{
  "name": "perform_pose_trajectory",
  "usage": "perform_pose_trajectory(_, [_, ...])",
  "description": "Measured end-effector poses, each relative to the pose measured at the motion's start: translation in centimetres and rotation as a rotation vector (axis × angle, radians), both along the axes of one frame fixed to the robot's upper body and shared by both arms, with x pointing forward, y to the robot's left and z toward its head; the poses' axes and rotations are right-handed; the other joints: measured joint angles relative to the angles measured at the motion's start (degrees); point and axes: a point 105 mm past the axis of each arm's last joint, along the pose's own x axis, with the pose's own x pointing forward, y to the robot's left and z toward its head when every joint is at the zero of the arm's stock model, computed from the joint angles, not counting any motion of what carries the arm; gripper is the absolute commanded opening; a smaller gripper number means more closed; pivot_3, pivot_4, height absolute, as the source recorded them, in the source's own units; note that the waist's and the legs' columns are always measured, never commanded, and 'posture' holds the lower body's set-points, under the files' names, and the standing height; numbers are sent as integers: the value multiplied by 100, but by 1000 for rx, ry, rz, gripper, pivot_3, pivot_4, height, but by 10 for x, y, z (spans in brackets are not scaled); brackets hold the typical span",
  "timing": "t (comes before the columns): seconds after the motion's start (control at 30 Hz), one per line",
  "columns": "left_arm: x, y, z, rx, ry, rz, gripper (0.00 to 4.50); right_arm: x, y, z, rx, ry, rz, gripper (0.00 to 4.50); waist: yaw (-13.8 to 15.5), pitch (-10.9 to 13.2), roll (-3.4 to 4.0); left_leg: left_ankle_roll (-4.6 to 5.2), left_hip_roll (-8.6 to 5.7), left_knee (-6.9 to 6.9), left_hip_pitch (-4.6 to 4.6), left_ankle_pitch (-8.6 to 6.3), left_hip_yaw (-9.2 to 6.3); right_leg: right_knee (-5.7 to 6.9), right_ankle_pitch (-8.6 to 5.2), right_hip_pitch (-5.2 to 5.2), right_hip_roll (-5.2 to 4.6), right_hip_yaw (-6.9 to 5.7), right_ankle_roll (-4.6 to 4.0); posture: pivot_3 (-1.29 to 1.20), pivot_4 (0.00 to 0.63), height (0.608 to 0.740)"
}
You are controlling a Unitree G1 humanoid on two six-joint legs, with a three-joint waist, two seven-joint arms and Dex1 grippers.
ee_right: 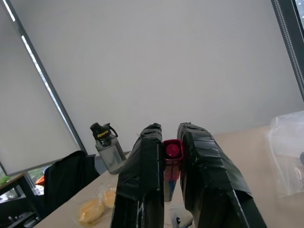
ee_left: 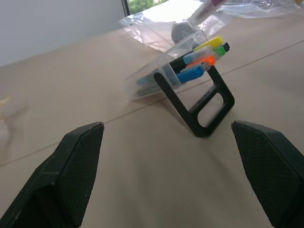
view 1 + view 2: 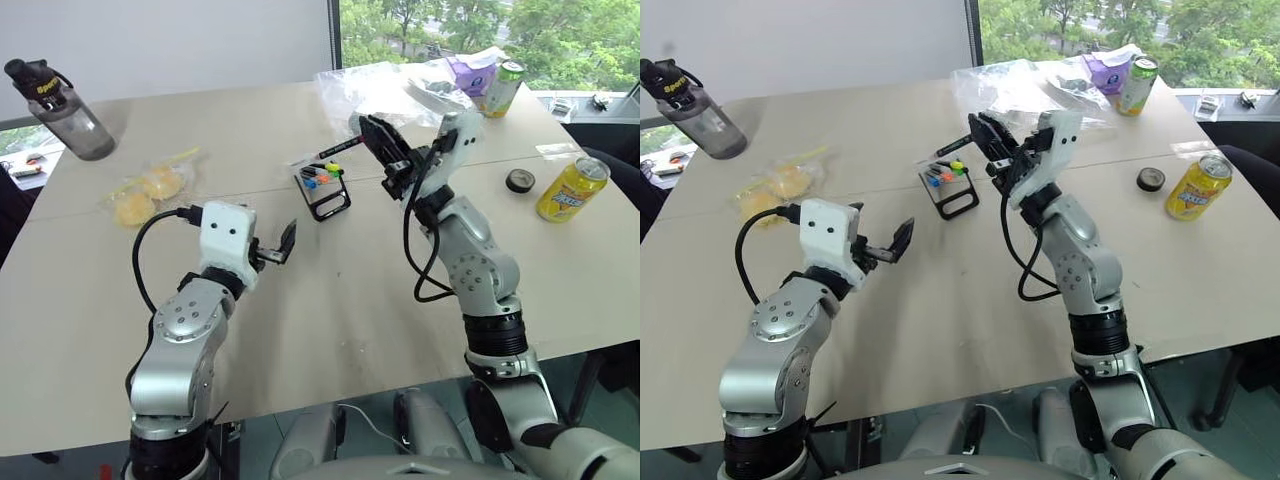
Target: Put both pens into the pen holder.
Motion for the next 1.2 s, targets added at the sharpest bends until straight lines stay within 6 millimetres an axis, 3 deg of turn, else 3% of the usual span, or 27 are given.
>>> perform_pose_trajectory(0.4, [1,-6,5,-12,11,-33,4464,7,11,-17,-88,-33,-76,26,-4,1,1,-1,0,0,0,0,0,-1,0,0,1,1,0,0,150,740])
perform_pose_trajectory(0.77, [-4,-21,0,-74,46,-145,4464,4,16,-18,-126,-73,-72,26,-9,1,2,-2,0,-1,0,0,0,-1,0,-1,0,2,0,0,150,740])
perform_pose_trajectory(1.2, [-8,-22,-5,-72,63,-171,4464,6,19,-26,-136,-76,-89,26,-7,2,3,-2,0,-2,0,1,0,-1,0,-1,0,2,-1,0,150,740])
